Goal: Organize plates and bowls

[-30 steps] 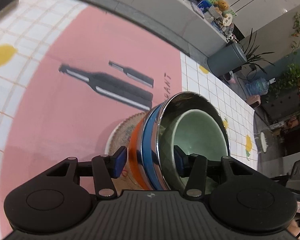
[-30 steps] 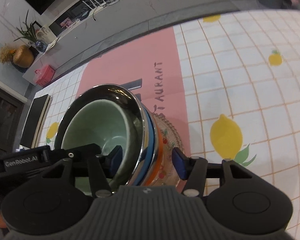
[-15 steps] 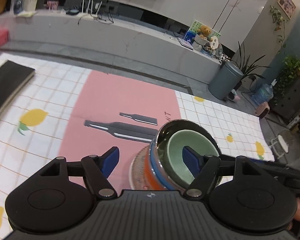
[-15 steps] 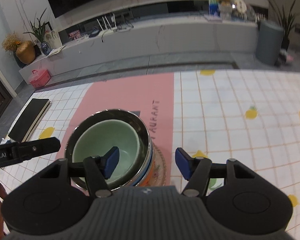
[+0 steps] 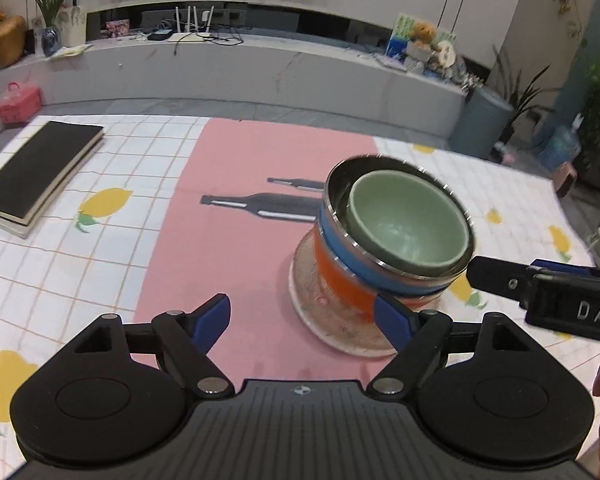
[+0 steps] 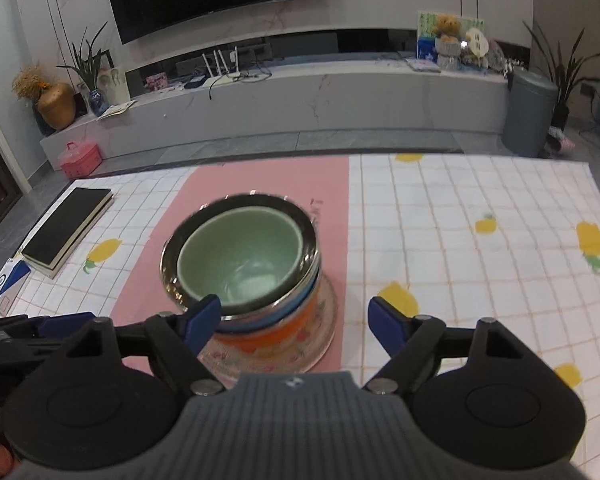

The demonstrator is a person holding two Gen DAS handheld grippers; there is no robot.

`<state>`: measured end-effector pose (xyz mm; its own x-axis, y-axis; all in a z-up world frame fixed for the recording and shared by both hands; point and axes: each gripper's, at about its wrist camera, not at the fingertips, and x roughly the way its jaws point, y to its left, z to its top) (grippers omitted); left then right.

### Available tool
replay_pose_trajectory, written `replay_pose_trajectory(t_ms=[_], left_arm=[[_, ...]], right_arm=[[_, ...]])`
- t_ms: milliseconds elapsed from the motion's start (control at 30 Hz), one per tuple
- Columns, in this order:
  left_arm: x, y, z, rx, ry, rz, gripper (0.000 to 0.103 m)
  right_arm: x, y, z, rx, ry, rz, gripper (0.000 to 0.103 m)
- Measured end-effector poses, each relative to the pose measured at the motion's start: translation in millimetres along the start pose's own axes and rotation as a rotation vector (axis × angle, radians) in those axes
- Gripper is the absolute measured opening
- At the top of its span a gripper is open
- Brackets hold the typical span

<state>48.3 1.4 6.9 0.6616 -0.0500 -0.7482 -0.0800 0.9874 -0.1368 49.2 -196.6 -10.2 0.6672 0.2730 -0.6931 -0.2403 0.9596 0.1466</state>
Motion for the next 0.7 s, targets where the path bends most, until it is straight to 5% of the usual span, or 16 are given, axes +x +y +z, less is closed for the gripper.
replay_pose_trajectory(t_ms=[700], left_arm=[[17.9, 5.4, -0.6, -0.018, 0.073, 0.011, 0.095]], right_arm=[[22.9, 1.7, -7.3, -0.021, 0.052, -0.005, 0.084]])
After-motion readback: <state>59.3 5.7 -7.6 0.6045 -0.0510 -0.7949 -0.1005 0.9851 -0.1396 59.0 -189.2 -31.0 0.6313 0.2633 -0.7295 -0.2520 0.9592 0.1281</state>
